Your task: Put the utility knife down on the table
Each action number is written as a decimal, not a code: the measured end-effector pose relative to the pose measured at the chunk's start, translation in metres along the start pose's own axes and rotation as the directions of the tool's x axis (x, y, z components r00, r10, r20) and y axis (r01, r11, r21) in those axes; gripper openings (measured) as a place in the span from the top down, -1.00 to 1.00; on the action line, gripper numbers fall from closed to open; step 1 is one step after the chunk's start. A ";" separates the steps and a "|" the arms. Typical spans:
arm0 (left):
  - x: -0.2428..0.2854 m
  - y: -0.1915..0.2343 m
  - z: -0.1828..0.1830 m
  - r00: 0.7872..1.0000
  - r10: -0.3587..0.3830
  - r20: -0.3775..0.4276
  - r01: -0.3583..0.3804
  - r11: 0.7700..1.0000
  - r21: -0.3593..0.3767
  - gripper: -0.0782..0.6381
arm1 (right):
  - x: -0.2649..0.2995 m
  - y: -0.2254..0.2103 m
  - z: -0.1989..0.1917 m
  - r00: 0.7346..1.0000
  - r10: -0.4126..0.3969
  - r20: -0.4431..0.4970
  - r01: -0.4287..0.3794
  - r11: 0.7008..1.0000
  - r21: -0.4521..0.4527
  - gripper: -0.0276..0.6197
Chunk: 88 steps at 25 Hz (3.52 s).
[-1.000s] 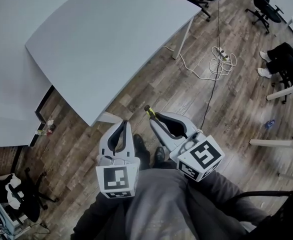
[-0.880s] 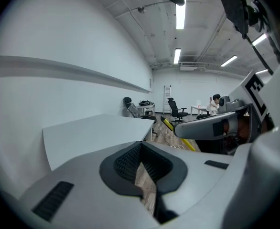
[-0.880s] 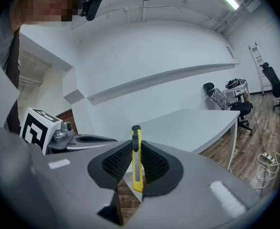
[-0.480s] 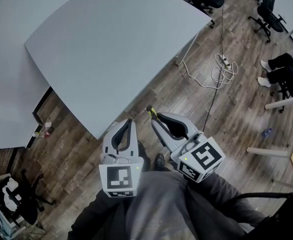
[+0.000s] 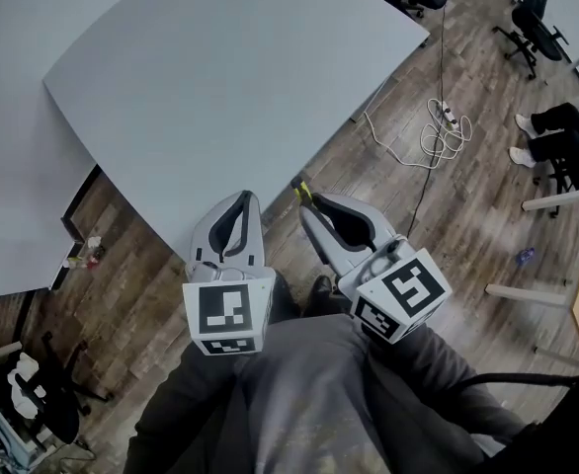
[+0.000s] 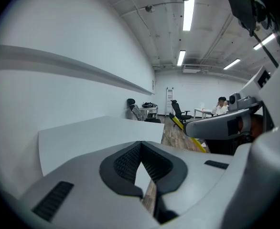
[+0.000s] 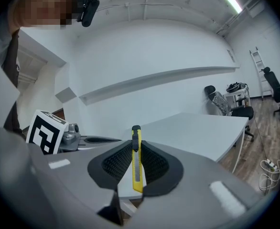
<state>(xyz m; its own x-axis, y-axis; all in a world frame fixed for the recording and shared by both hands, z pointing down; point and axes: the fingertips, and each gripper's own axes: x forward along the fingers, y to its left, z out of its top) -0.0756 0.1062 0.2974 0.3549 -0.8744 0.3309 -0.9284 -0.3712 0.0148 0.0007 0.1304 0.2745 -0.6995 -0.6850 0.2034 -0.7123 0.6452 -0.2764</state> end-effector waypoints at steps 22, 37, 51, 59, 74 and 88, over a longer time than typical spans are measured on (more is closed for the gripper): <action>0.097 -0.010 0.023 0.996 0.071 -0.051 -0.070 0.997 0.018 0.77 | 0.027 -0.096 0.021 0.998 0.065 -0.007 -0.065 0.997 0.035 0.74; 0.142 0.028 0.029 0.989 0.136 -0.059 -0.137 0.990 -0.016 0.77 | 0.086 -0.128 0.024 0.990 0.128 -0.055 -0.127 0.991 0.031 0.74; 0.197 0.073 0.026 0.992 0.090 -0.084 -0.095 0.994 -0.060 0.77 | 0.154 -0.153 0.025 0.988 0.101 -0.117 -0.097 0.995 0.038 0.74; 0.213 0.096 0.024 0.994 0.079 -0.076 -0.087 0.990 -0.108 0.77 | 0.189 -0.154 0.032 0.985 0.096 -0.146 -0.095 0.995 0.016 0.74; 0.265 0.115 0.041 0.980 0.157 -0.120 -0.169 0.981 -0.098 0.77 | 0.239 -0.203 0.063 0.972 0.184 -0.149 -0.183 0.983 0.024 0.74; 0.300 0.128 0.042 0.936 0.295 -0.194 -0.319 0.942 -0.102 0.77 | 0.264 -0.246 0.064 0.936 0.308 -0.170 -0.300 0.951 0.073 0.74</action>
<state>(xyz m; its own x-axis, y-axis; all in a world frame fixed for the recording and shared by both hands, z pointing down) -0.0832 -0.2171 0.3590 0.0365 -0.8672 0.4966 -0.9992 -0.0396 0.0043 -0.0049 -0.2304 0.3363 -0.8842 -0.3850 0.2644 -0.4633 0.7944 -0.3928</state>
